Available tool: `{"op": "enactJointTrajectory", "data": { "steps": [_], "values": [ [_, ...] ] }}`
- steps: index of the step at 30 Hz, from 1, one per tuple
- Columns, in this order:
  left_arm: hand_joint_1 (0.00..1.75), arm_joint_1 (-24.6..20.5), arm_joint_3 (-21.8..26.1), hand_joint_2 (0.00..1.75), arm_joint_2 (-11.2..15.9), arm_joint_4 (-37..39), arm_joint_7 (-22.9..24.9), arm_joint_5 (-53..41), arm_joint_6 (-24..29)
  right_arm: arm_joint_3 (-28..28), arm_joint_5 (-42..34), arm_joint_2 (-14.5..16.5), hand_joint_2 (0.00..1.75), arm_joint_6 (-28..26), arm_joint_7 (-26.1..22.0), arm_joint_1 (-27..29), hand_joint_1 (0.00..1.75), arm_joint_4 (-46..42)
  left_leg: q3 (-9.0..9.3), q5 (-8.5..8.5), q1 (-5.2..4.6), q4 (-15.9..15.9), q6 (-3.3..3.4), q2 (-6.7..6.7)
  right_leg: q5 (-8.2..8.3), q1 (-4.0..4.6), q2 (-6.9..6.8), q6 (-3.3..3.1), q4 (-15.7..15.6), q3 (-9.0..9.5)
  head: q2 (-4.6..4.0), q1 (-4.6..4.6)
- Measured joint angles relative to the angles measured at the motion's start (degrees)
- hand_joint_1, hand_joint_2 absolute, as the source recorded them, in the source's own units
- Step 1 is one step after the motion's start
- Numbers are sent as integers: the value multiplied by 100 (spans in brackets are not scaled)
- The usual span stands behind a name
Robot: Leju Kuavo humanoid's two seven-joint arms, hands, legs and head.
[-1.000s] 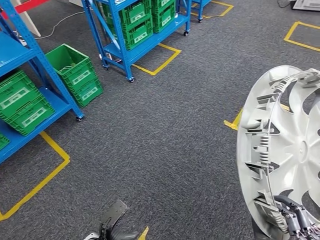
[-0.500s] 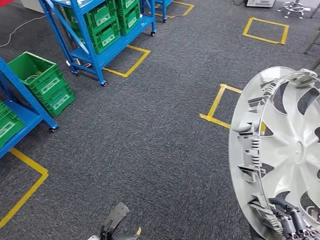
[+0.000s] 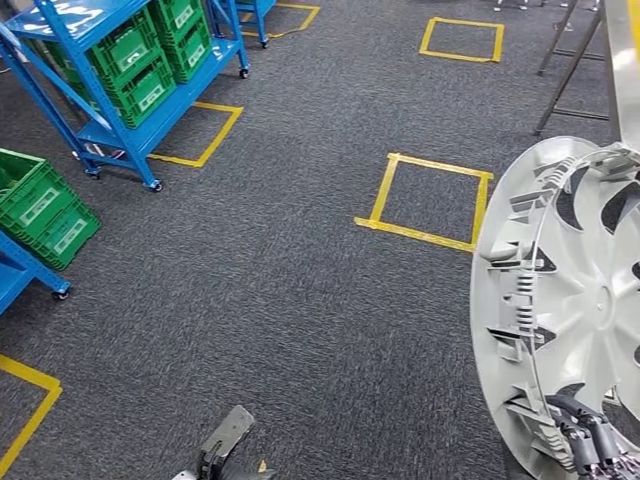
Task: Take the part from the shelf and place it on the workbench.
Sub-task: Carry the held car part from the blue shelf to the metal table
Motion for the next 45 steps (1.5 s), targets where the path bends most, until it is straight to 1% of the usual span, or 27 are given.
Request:
{"op": "enactJointTrajectory", "data": {
  "steps": [1,2,3,5,7,9,11,14,16,17,19,21,22,24,26,29,31,32,33,35,36,38,39,40,42,44,45],
  "values": [
    [0,10,1,175,3,0,0,-4,2,3,1,0,175,0,5,2,175,1,-53,36,-6,97,27,-12,5,17,77,-8,2,-2,0,1],
    [0,13,2,175,6,0,0,-8,3,8,2,0,175,0,10,3,175,1,3,190,-16,-47,64,-37,10,29,155,-14,3,1,0,2],
    [0,12,3,175,9,-1,0,-12,2,13,2,0,175,0,14,3,175,0,159,428,-34,-403,109,-96,13,36,233,-17,4,9,0,2],
    [0,7,8,175,29,-1,0,-18,1,23,5,0,175,0,18,1,175,-1,504,804,-69,-1181,204,-362,23,31,374,-10,7,10,0,7],
    [0,8,15,175,47,-1,0,-16,11,28,14,0,175,0,19,7,175,-1,654,887,-90,-1536,272,-528,53,8,496,36,9,-35,0,-12],
    [0,8,21,175,33,-1,-8,-16,38,28,22,1,175,0,19,39,175,-7,670,892,-86,-1633,299,-435,99,-3,608,113,-14,-105,0,-31],
    [0,2,23,175,-4,-1,-28,-32,58,29,20,1,175,0,10,78,175,-24,692,954,-60,-1765,298,-297,6,10,462,158,101,-223,0,-17],
    [0,28,26,175,-30,1,-47,-58,29,30,9,0,175,0,-11,51,175,-38,691,999,-50,-1838,303,-50,-518,9,-4,219,1049,-671,0,14],
    [0,44,33,175,-7,3,-46,-62,-14,27,8,0,175,0,-13,36,175,-38,684,991,-53,-1827,298,135,-659,-21,-112,287,1520,-867,0,14],
    [0,40,40,175,4,3,-46,-62,-31,26,4,0,175,0,-10,37,175,-38,683,983,-49,-1820,287,216,-574,-40,-147,317,1443,-804,0,14],
    [0,27,59,175,8,3,-46,-62,-47,24,-4,0,175,0,-7,39,175,-38,693,952,-41,-1787,240,341,-252,-70,-328,362,704,-369,0,17],
    [0,21,79,175,10,3,-46,-62,-45,24,-9,0,175,0,-8,32,175,-40,703,906,-64,-1734,171,432,-87,-68,-522,320,74,16,0,13],
    [0,20,85,175,13,3,-47,-62,-43,24,-11,0,175,0,-10,29,175,-42,709,893,-80,-1713,142,469,-87,-57,-564,278,-34,83,0,6],
    [0,16,90,175,16,3,-48,-63,-40,22,-16,1,175,0,-10,33,175,-45,720,878,-81,-1693,100,544,-76,-42,-451,179,-23,69,0,-7],
    [0,8,96,175,11,3,-52,-62,-19,21,-17,1,175,0,-10,41,175,-46,679,742,-48,-1555,44,415,-50,-47,-342,106,-27,52,0,-13],
    [0,53,114,175,-8,3,-67,-55,54,21,-19,2,175,0,-11,47,175,-47,254,167,-17,-541,3,57,-19,-45,-149,29,-32,38,0,-25],
    [0,101,121,175,-16,3,-69,-54,79,20,-20,2,175,0,-12,57,175,-47,-28,-3,-19,60,24,4,-11,-20,6,14,-29,33,0,-25],
    [0,115,123,175,-22,3,-70,-54,89,19,-21,2,175,0,-13,63,175,-47,-33,95,-23,42,52,-11,-8,-7,84,9,-28,36,0,-24],
    [0,121,124,175,-30,3,-72,-54,98,18,-21,2,175,0,-14,70,175,-47,70,297,-30,-214,90,-43,-6,3,163,7,-28,42,0,-23],
    [0,122,127,175,-39,3,-75,-53,108,17,-21,2,175,0,-16,83,175,-47,427,729,-47,-1035,185,-254,4,14,305,12,-24,45,0,-19],
    [0,122,130,175,-40,3,-78,-53,111,17,-21,2,175,0,-16,86,175,-47,565,847,-53,-1354,222,-368,14,12,368,24,-19,32,0,-21],
    [0,123,135,175,-44,3,-82,-53,115,15,-21,2,175,0,-16,93,175,-47,654,871,-63,-1582,265,-474,47,-7,477,78,-13,-20,0,-38],
    [0,120,139,175,-52,3,-83,-53,116,13,-21,2,175,0,-15,100,175,-48,655,883,-63,-1619,272,-428,68,-14,533,116,-22,-61,0,-50],
    [0,111,143,175,-64,3,-83,-52,115,9,-21,2,175,0,-15,110,175,-48,660,905,-52,-1661,274,-364,60,-13,522,146,-11,-99,0,-54],
    [0,96,152,175,-90,3,-85,-51,108,5,-21,1,175,0,-14,111,175,-49,666,965,-22,-1759,291,-227,-125,7,289,192,219,-246,0,-17],
    [0,113,158,175,-101,3,-86,-51,103,1,-19,0,175,0,-17,92,175,-50,654,989,-18,-1791,309,-70,-514,5,-13,239,884,-531,0,26],
    [0,126,161,175,-101,4,-85,-51,103,-2,-18,0,175,0,-18,87,175,-49,646,990,-21,-1788,311,19,-679,-7,-76,269,1257,-688,0,33]
  ]
}}
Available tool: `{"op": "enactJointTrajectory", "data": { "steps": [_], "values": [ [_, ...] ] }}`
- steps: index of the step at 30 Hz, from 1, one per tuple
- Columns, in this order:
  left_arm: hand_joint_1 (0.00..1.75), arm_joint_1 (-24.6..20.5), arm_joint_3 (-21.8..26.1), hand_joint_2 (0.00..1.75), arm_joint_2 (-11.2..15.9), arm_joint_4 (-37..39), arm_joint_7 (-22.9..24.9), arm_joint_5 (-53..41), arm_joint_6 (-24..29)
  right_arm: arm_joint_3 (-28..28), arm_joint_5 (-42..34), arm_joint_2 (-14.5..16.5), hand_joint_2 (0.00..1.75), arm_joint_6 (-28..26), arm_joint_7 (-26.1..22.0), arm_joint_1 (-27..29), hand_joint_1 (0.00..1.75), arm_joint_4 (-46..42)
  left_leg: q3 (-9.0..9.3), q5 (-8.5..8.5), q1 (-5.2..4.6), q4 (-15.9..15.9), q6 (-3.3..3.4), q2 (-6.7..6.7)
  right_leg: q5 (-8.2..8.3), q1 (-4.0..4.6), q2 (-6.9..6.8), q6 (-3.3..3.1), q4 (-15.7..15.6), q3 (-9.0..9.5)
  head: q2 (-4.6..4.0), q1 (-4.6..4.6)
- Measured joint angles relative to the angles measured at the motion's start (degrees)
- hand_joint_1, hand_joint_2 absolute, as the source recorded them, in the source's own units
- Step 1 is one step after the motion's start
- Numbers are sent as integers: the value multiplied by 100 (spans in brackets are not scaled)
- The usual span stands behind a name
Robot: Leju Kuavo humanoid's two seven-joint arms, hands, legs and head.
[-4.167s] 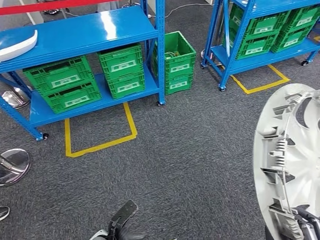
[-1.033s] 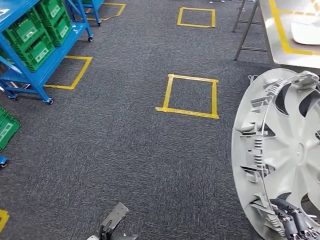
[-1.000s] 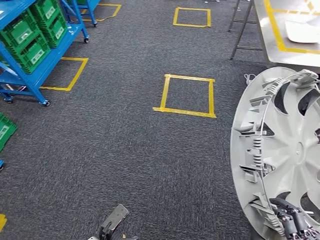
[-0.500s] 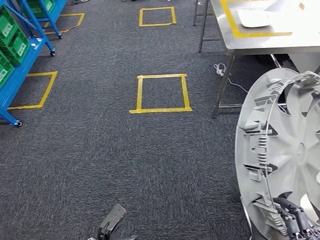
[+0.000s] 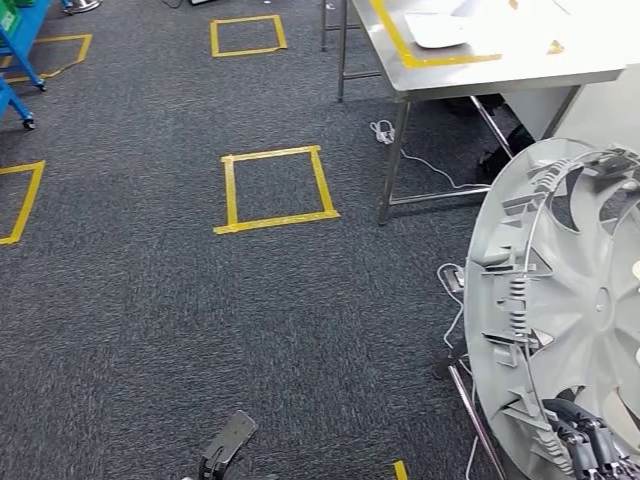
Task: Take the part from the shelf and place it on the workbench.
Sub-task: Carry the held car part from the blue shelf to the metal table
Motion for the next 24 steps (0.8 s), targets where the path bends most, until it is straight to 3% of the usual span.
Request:
{"op": "enactJointTrajectory", "data": {
  "steps": [1,2,3,5,7,8,10,12,14,16,17,18,19,21,23,24],
  "values": [
    [0,10,2,175,1,1,0,0,0,-5,0,0,175,0,0,1,175,1,-3,0,-2,3,-1,87,-79,-16,-30,29,250,-94,0,2],
    [0,11,4,175,1,1,0,0,-1,-11,-3,0,175,0,1,5,175,1,-6,-3,-1,6,-5,168,-47,-35,-54,56,288,-83,0,3],
    [0,7,7,175,-2,1,0,0,-2,-18,-8,0,175,0,3,6,175,2,-5,-8,3,13,-15,239,87,-53,-90,78,81,52,0,4],
    [0,-1,10,175,-5,0,0,0,-4,-32,-16,0,175,0,4,1,175,2,1,-37,1,50,-63,355,409,-63,-307,106,-748,531,0,7],
    [0,-4,15,175,-3,0,0,0,-5,-43,-18,1,175,0,4,-3,175,1,-1,-69,-23,110,-134,437,537,-50,-474,52,-1272,834,0,6],
    [0,-4,17,175,-1,0,0,0,-4,-49,-19,1,175,0,4,-4,175,0,-1,-73,-36,128,-165,475,523,-36,-481,7,-1315,852,0,5],
    [0,-9,23,175,-4,0,0,0,-3,-57,-23,2,175,0,5,5,175,-1,2,-87,-21,149,-222,517,564,-40,-365,-84,-1306,826,0,2],
    [0,-18,31,175,-10,-1,0,-1,0,-62,-28,2,175,0,6,0,175,-1,-66,-279,9,354,-284,328,606,-53,-257,-162,-1314,799,0,-3],
    [0,-8,42,175,-10,0,1,-2,3,-64,-31,2,175,0,6,-12,175,0,-323,-687,25,1010,-316,67,643,-55,-136,-224,-1317,767,0,-10],
    [0,14,52,175,-4,1,2,-2,3,-68,-34,2,175,0,7,-15,175,1,-617,-976,26,1720,-306,-7,673,-37,7,-259,-1314,726,0,-9],
    [0,19,55,175,-1,2,2,-2,3,-70,-36,2,175,0,8,-14,175,2,-665,-968,24,1843,-289,-18,685,-25,84,-267,-1311,712,0,-9],
    [0,18,57,175,1,2,2,-2,3,-73,-37,2,175,0,9,-14,175,2,-598,-838,22,1716,-260,-36,697,-14,159,-268,-1310,705,0,-9],
    [0,14,58,175,1,2,2,-3,2,-76,-39,2,175,0,12,-14,175,2,-438,-629,17,1391,-220,-88,707,-4,235,-265,-1308,702,0,-9],
    [0,7,68,175,12,2,2,-7,-1,-84,-50,2,175,0,22,-22,175,2,-68,-273,10,596,-113,-373,733,5,372,-244,-1300,686,0,-3],
    [0,2,82,175,27,1,2,-15,-15,-98,-65,2,175,0,48,-39,175,2,101,-191,0,192,-56,-563,774,-8,495,-187,-1291,626,0,-16],
    [0,-1,89,175,31,0,2,-18,-21,-108,-73,2,175,0,67,-43,175,2,108,-195,-5,152,-52,-534,799,-15,556,-146,-1294,593,0,-27]
  ]
}}
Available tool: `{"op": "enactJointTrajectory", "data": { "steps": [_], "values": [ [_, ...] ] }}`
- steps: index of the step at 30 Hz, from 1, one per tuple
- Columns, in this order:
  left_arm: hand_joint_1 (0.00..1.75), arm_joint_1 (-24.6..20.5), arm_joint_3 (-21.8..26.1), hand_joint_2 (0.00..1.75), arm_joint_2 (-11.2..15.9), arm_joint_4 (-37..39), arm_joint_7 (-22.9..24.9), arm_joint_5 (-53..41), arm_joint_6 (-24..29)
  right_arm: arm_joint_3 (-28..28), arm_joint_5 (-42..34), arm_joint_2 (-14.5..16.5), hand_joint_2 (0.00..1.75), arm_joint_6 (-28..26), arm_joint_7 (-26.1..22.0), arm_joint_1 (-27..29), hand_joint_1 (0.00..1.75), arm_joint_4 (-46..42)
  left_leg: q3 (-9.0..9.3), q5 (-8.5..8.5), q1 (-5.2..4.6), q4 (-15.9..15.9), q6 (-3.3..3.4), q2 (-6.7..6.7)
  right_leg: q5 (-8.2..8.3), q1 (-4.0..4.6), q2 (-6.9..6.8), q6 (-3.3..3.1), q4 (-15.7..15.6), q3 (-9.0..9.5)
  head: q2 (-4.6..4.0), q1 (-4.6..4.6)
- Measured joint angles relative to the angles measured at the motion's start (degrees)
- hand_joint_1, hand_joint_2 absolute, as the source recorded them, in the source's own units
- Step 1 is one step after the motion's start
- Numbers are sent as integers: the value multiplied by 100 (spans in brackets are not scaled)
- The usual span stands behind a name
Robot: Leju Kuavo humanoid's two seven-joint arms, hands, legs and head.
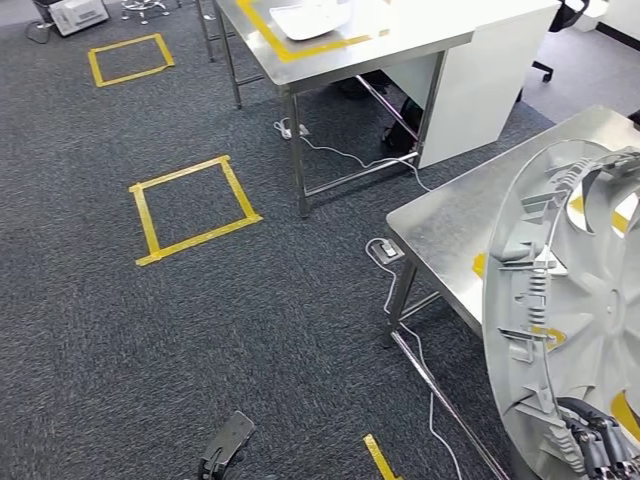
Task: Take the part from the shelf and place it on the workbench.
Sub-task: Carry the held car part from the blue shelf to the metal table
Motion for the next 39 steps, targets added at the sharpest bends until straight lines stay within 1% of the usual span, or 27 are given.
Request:
{"op": "enactJointTrajectory", "data": {
  "steps": [1,3,5,7,8,9,10,12,14,16,17,19,21,22,23,24,25,26,27,28,30,32,34,36,37,38,39],
  "values": [
    [0,-4,4,175,-5,-1,-1,-2,0,-9,-7,0,175,0,22,4,175,-1,2,17,8,-38,1,60,18,-11,42,38,-1,-44,0,-9],
    [0,-11,13,175,-21,-1,-4,-6,19,-27,-22,0,175,0,68,21,175,-1,1,80,31,-107,19,197,-91,-5,-141,98,141,-163,0,7],
    [0,3,18,175,-32,0,-10,-10,39,-45,-30,0,175,0,98,10,175,-1,-12,114,38,-142,36,365,-446,-1,-463,150,710,-435,0,49],
    [0,32,21,175,-32,2,-14,-15,50,-57,-31,-1,175,0,115,-2,175,0,-35,116,32,-136,41,544,-773,-23,-580,210,1429,-739,0,74],
    [0,39,22,175,-32,2,-14,-18,54,-63,-31,-1,175,0,125,1,175,0,-41,115,31,-133,38,633,-798,-36,-602,238,1581,-780,0,73],
    [0,39,23,175,-34,2,-15,-22,56,-71,-31,-1,175,0,139,5,175,0,-42,111,34,-128,31,713,-718,-51,-630,261,1503,-705,0,73],
    [0,36,23,175,-37,2,-16,-25,56,-81,-31,-1,175,0,153,8,175,-1,-39,102,39,-120,16,786,-554,-65,-677,278,1200,-511,0,74],
    [0,27,26,175,-39,1,-19,-28,57,-99,-29,-1,175,0,176,7,175,-2,-36,65,32,-77,-42,895,-285,-69,-879,284,391,-30,0,80],
    [0,22,40,175,-35,1,-19,-29,69,-116,-17,-1,175,0,207,10,175,-4,-39,37,3,-27,-106,977,-226,-47,-982,205,18,187,0,75],
    [0,15,55,175,-37,1,-18,-32,86,-134,-7,-1,175,0,245,27,175,-6,-33,31,-6,-8,-153,1049,-221,-33,-892,102,23,167,0,66],
    [0,8,60,175,-40,0,-18,-33,91,-144,-4,0,175,0,258,39,175,-8,-34,1,5,14,-183,1023,-211,-38,-849,67,24,156,0,65],
    [0,0,70,175,-44,-1,-19,-35,96,-160,3,0,175,0,272,49,175,-14,-144,-233,33,307,-236,815,-184,-54,-750,-6,13,144,0,54],
    [0,20,91,175,-43,0,-19,-36,103,-173,13,0,175,0,284,49,175,-19,-464,-632,45,1054,-255,583,-164,-50,-635,-54,13,126,0,43],
    [0,35,101,175,-40,1,-19,-38,106,-181,18,0,175,0,294,51,175,-20,-637,-777,46,1434,-253,541,-156,-40,-567,-67,15,117,0,42],
    [0,45,109,175,-38,2,-19,-40,109,-190,24,0,175,0,307,58,175,-20,-749,-818,44,1667,-242,524,-150,-28,-497,-76,17,111,0,42],
    [0,50,115,175,-37,2,-20,-43,110,-200,30,0,175,0,321,68,175,-20,-765,-738,43,1679,-221,511,-145,-15,-424,-82,18,109,0,42],
    [0,50,120,175,-36,2,-22,-45,110,-210,36,0,175,0,336,81,175,-20,-672,-553,39,1454,-188,486,-141,-2,-350,-84,18,113,0,43],
    [0,49,125,175,-36,2,-26,-45,110,-221,43,0,175,0,349,96,175,-20,-502,-314,33,1069,-140,413,-136,9,-277,-84,18,119,0,43],
    [0,48,133,175,-32,2,-30,-44,110,-234,50,0,175,0,360,109,175,-20,-327,-132,30,679,-82,291,-129,22,-211,-76,21,119,0,48],
    [0,48,141,175,-28,2,-34,-44,110,-247,55,0,175,0,368,119,175,-20,-185,-14,28,355,-37,181,-120,25,-145,-62,28,108,0,47],
    [0,46,155,175,-23,2,-39,-43,110,-270,61,0,175,0,378,137,175,-20,-84,6,20,102,6,72,-88,10,-36,-5,34,54,0,37],
    [0,35,162,175,-31,2,-42,-43,107,-288,69,0,175,0,385,170,175,-23,-73,41,28,18,8,173,-61,-5,11,64,30,-15,0,23],
    [0,20,169,175,-45,1,-40,-46,87,-296,77,0,175,0,397,193,175,-28,-66,102,58,-71,31,299,-210,8,-213,112,235,-150,0,60],
    [0,28,173,175,-48,1,-36,-49,65,-298,89,-1,175,0,415,186,175,-31,-75,124,65,-101,49,445,-577,2,-501,158,877,-446,0,102],
    [0,40,176,175,-42,2,-32,-50,52,-299,96,-2,175,0,436,180,175,-30,-82,124,63,-99,49,530,-748,-11,-560,189,1259,-616,0,111],
    [0,47,179,175,-35,2,-28,-51,35,-300,103,-2,175,0,465,180,175,-28,-85,122,61,-98,46,613,-835,-27,-589,217,1525,-727,0,111],
    [0,46,182,175,-27,2,-24,-54,7,-301,109,-2,175,0,503,182,175,-25,-86,119,62,-97,40,692,-815,-42,-612,243,1593,-739,0,113]
  ]
}}
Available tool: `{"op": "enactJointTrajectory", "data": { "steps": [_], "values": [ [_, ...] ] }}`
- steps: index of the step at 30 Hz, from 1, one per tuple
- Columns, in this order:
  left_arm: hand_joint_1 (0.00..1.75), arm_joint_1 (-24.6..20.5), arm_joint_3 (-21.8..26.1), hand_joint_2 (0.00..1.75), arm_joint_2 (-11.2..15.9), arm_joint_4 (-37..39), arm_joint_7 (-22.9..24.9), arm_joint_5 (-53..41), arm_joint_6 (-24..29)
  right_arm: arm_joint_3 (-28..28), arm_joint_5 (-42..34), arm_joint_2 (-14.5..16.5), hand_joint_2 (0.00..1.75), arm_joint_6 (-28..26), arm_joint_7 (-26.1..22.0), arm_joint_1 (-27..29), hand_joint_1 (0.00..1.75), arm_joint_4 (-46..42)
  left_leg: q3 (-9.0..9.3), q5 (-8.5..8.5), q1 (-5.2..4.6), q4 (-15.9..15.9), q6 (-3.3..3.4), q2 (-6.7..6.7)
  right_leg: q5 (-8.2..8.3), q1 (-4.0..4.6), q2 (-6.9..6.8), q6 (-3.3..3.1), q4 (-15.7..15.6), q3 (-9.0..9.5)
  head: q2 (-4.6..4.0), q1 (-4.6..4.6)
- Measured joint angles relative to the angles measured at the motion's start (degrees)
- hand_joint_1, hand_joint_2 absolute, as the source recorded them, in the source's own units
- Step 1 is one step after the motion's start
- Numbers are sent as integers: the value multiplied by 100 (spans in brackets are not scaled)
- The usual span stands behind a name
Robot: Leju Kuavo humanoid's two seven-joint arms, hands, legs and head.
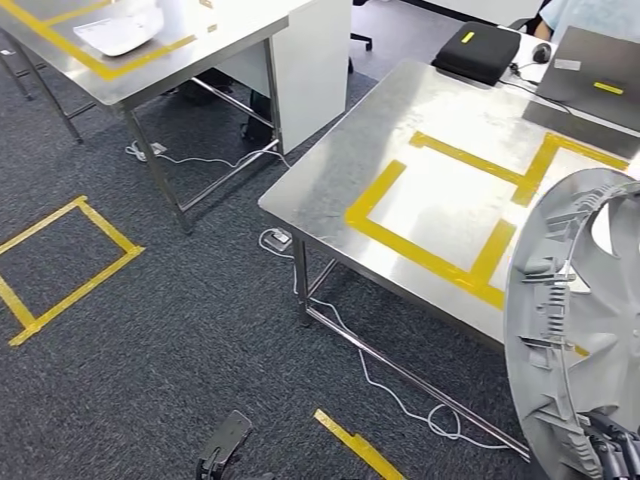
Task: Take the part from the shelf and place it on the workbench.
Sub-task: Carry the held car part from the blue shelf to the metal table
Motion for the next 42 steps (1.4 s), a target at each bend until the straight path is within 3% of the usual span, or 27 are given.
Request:
{"op": "enactJointTrajectory", "data": {
  "steps": [1,3,5,6,8,10,12,13,14,15,16,17,19,21,23,24,26,28,30,31,32,33,35,36,39,41,42],
  "values": [
    [0,-9,3,175,8,0,6,-5,-34,-2,3,0,175,0,45,-1,175,3,5,-7,2,4,-11,71,125,-15,-33,19,-171,111,0,2],
    [0,-35,11,175,25,0,18,-15,-91,-6,11,-1,175,0,116,-6,175,9,25,-38,-6,28,-60,187,450,-25,-258,38,-964,567,0,4],
    [0,-54,25,175,49,0,25,-35,-118,-10,33,-4,175,0,164,-16,175,17,37,-79,-42,72,-131,278,585,-12,-446,-22,-1517,889,0,-4],
    [0,-60,33,175,60,0,29,-47,-125,-14,48,-6,175,0,187,-20,175,21,42,-88,-60,87,-163,322,570,2,-469,-65,-1584,923,0,-11],
    [0,-71,52,175,69,-1,35,-70,-130,-25,75,-8,175,0,233,-13,175,26,53,-106,-54,99,-220,388,591,1,-337,-160,-1572,898,0,-25],
    [0,-81,70,175,70,-1,37,-90,-131,-35,91,-9,175,0,267,-12,175,27,-11,-277,-22,286,-279,208,618,-13,-220,-235,-1577,878,0,-34],
    [0,-69,80,175,74,-1,38,-103,-132,-39,101,-9,175,0,279,-19,175,28,-278,-665,-6,932,-306,-75,640,-15,-96,-284,-1580,863,0,-45],
    [0,-56,84,175,78,0,38,-106,-133,-40,108,-9,175,0,284,-22,175,30,-464,-854,-5,1352,-305,-142,646,-7,-23,-300,-1579,857,0,-45],
    [0,-44,86,175,81,0,39,-108,-133,-40,114,-9,175,0,288,-21,175,32,-615,-953,-6,1672,-297,-166,649,3,51,-308,-1577,854,0,-45],
    [0,-39,89,175,85,0,39,-109,-133,-42,121,-9,175,0,296,-20,175,34,-688,-928,-9,1803,-279,-177,651,17,133,-311,-1576,856,0,-45],
    [0,-39,93,175,89,0,39,-110,-134,-43,127,-9,175,0,304,-20,175,36,-659,-788,-12,1706,-251,-192,652,30,214,-313,-1575,864,0,-45],
    [0,-43,98,175,92,0,39,-110,-137,-44,133,-9,175,0,316,-19,175,38,-537,-561,-18,1403,-210,-233,653,43,293,-314,-1575,877,0,-45],
    [0,-50,114,175,111,0,39,-111,-142,-43,143,-13,175,1,358,-20,175,41,-225,-158,-30,641,-103,-454,656,55,426,-308,-1568,883,0,-38],
    [0,-56,125,175,126,0,39,-114,-146,-39,142,-31,175,3,420,-17,175,43,-71,-61,-45,239,-47,-611,676,43,536,-269,-1557,837,0,-55],
    [0,-67,128,175,121,0,39,-117,-148,-34,140,-57,175,9,487,10,175,45,-51,-67,-41,150,-45,-554,706,28,620,-199,-1568,776,0,-80],
    [0,-75,133,175,118,0,39,-118,-146,-34,143,-74,175,15,528,33,175,47,-43,-43,-27,113,-39,-508,691,30,569,-170,-1549,742,0,-77],
    [0,-86,145,175,110,0,36,-120,-143,-31,145,-114,175,51,623,55,175,49,-21,7,5,31,-13,-423,490,42,314,-124,-1250,575,0,-47],
    [0,-70,157,175,108,0,33,-128,-140,-30,144,-171,175,129,721,55,175,56,-23,16,3,20,2,-332,126,29,73,-68,-525,231,0,-13],
    [0,-46,168,175,107,0,33,-141,-137,-31,140,-222,175,206,800,71,175,71,-28,11,2,25,-3,-243,-33,2,11,-13,7,-15,0,-8],
    [0,-43,174,175,106,0,33,-150,-136,-32,138,-236,175,231,828,83,175,78,-27,5,4,29,-12,-217,48,-14,-1,6,-39,20,0,-7],
    [0,-44,182,175,103,0,33,-158,-135,-33,137,-248,175,246,846,92,175,82,-20,-4,8,37,-27,-202,222,-32,-16,19,-326,184,0,-7],
    [0,-46,190,175,99,0,33,-166,-135,-33,135,-256,175,255,856,96,175,85,-13,-19,11,53,-52,-193,401,-51,-35,33,-753,419,0,-7],
    [0,-55,209,175,98,0,33,-171,-133,-29,137,-274,175,266,863,93,175,87,-17,-57,-10,101,-122,-188,589,-57,-49,12,-1430,815,0,-10],
    [0,-58,216,175,99,0,32,-171,-132,-28,137,-281,175,267,863,92,175,89,-22,-65,-23,119,-156,-187,590,-52,-47,-18,-1556,893,0,-16],
    [0,-62,230,175,100,0,32,-171,-131,-28,137,-289,175,269,869,101,175,88,-28,-90,-13,148,-233,-190,586,-36,-31,-147,-1554,898,0,-33],
    [0,-66,234,175,100,0,31,-172,-131,-26,137,-289,175,269,871,104,175,88,-140,-300,3,428,-278,-195,593,-42,-31,-222,-1563,902,0,-45],
    [0,-66,236,175,100,0,31,-172,-131,-24,138,-289,175,269,871,105,175,88,-281,-486,5,750,-293,-198,593,-38,-32,-248,-1565,902,0,-51]
  ]
}}
